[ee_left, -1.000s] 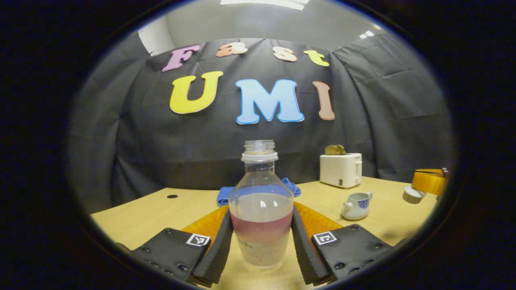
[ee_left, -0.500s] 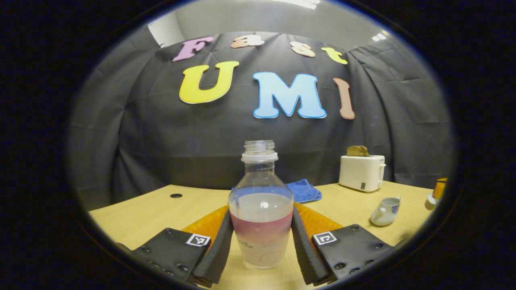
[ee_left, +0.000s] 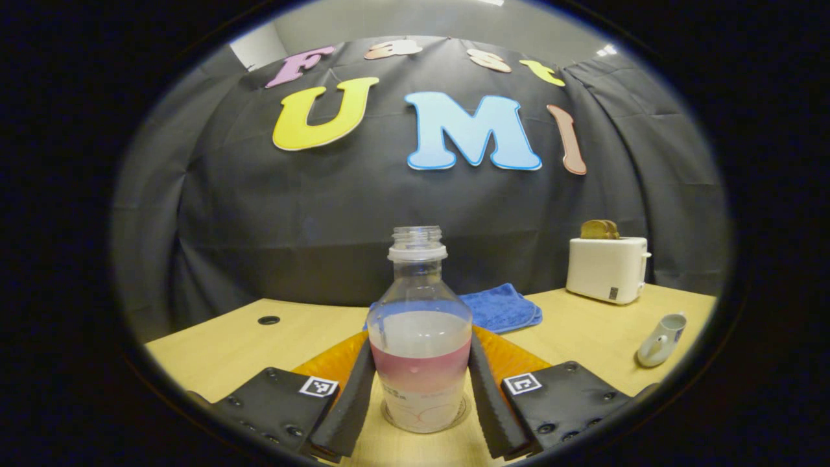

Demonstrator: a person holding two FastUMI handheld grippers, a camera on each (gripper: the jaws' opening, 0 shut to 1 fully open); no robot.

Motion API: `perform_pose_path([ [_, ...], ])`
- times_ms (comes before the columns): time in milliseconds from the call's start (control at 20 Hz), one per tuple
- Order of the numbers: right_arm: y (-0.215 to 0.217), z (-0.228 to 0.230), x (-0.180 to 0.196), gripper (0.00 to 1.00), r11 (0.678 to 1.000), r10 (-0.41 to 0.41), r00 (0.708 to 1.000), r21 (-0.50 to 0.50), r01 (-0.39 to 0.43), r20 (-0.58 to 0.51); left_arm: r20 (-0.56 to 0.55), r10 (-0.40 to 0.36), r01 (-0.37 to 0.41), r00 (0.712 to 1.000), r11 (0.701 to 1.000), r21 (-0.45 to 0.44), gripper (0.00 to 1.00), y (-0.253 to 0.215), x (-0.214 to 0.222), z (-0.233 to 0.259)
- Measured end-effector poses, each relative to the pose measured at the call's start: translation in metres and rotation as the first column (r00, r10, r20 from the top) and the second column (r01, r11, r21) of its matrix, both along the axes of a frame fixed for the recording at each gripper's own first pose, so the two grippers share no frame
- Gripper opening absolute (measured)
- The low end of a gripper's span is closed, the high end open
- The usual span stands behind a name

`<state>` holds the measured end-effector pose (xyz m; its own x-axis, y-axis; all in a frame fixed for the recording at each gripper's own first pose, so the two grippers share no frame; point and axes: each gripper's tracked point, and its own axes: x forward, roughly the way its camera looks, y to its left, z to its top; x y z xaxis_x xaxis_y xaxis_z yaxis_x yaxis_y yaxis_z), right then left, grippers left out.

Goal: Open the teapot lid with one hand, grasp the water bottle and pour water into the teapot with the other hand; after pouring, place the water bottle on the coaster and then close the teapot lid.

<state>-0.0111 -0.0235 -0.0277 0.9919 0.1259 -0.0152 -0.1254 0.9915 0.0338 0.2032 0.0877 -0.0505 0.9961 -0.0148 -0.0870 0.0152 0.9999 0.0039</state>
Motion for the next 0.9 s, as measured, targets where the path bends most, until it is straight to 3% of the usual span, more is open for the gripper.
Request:
perform_pose_path([
  [300, -0.001, -0.001, 0.0, 0.01, 1.0, 0.0, 1.0, 0.002, 0.0, -0.007, 0.016, -0.006, 0.006, 1.0, 1.0, -0.007, 0.84, -0.001, 0.013, -0.002],
  [550, -0.001, -0.002, -0.001, 0.01, 1.0, 0.0, 1.0, 0.004, 0.0, -0.011, 0.02, 0.0, 0.001, 1.0, 0.999, -0.041, 0.89, 0.001, 0.012, -0.002],
  [650, -0.002, -0.002, -0.002, 0.01, 1.0, -0.001, 1.0, 0.003, 0.001, -0.01, 0.021, -0.007, 0.009, 1.0, 0.999, -0.05, 1.0, -0.002, 0.01, 0.001],
  [900, -0.002, 0.003, -0.005, 0.01, 1.0, -0.002, 1.0, 0.003, 0.002, -0.002, 0.008, 0.026, -0.025, 1.0, 0.999, -0.041, 1.0, 0.002, 0.002, 0.0],
])
